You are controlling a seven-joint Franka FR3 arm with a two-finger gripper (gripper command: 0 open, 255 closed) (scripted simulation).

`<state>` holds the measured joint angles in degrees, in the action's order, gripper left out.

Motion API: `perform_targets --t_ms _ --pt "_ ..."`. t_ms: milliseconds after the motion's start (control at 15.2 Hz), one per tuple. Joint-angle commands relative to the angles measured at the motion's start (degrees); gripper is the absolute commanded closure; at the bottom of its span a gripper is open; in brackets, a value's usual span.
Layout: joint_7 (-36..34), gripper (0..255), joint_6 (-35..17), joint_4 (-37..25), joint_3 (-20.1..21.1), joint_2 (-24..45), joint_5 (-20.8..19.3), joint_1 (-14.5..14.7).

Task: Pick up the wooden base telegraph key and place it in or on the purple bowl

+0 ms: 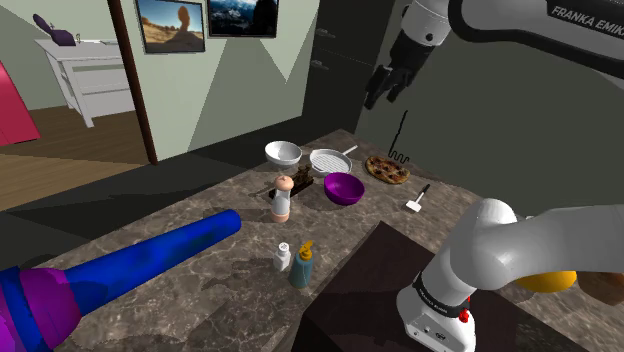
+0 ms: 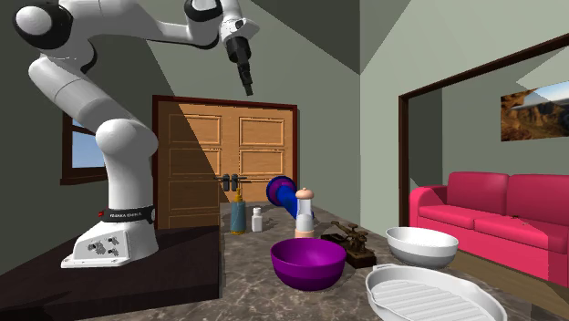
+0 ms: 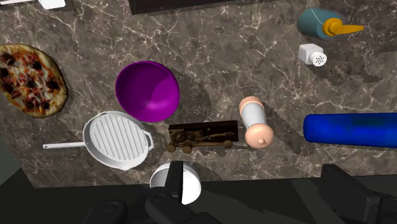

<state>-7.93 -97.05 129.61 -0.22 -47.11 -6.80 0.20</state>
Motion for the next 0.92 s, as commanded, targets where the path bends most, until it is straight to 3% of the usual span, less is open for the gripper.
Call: perform_targets --t_ms 0,858 --pt "0.0 0 0.0 0.0 0.0 0.0 0.0 0.0" --pt "-2.4 0 -16.1 -1.6 -5.6 23.4 2.9 -2.2"
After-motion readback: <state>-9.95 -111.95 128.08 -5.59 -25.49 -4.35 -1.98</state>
